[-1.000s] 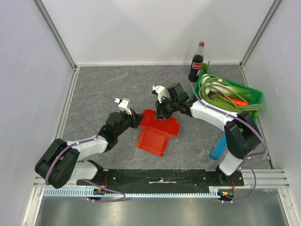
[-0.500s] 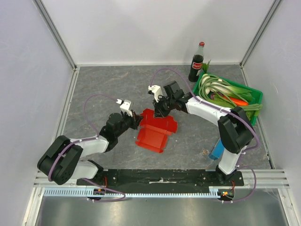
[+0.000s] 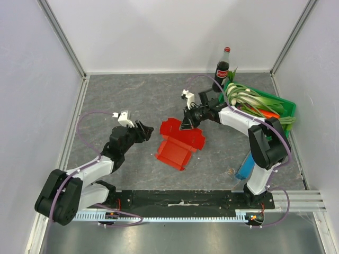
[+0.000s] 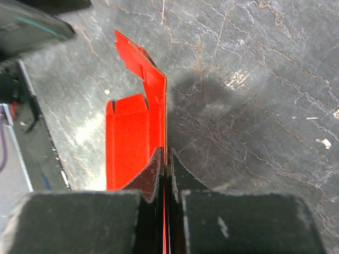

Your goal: Fold the paper box

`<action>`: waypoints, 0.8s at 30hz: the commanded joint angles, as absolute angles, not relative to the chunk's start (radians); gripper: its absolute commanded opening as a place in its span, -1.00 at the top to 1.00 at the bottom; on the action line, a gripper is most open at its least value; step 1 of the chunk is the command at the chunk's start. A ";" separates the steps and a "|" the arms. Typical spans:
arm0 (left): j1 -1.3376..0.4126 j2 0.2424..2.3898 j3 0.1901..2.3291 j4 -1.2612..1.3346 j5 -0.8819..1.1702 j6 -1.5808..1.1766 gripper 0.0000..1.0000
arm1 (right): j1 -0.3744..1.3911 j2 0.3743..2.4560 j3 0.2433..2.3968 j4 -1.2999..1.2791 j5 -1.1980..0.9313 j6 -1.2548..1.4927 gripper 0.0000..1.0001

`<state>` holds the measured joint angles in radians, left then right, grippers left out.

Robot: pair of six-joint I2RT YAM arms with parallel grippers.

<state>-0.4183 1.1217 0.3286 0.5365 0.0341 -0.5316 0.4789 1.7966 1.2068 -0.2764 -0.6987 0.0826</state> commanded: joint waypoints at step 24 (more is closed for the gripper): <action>-0.379 1.365 0.304 0.899 0.385 -0.598 0.03 | 0.400 1.709 1.019 0.236 -0.982 0.578 1.00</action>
<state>-0.3817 1.4170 0.2832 0.8700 0.3985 -0.6746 0.4019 1.7573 1.0264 0.1772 -0.9512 0.5507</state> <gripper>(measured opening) 0.522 0.011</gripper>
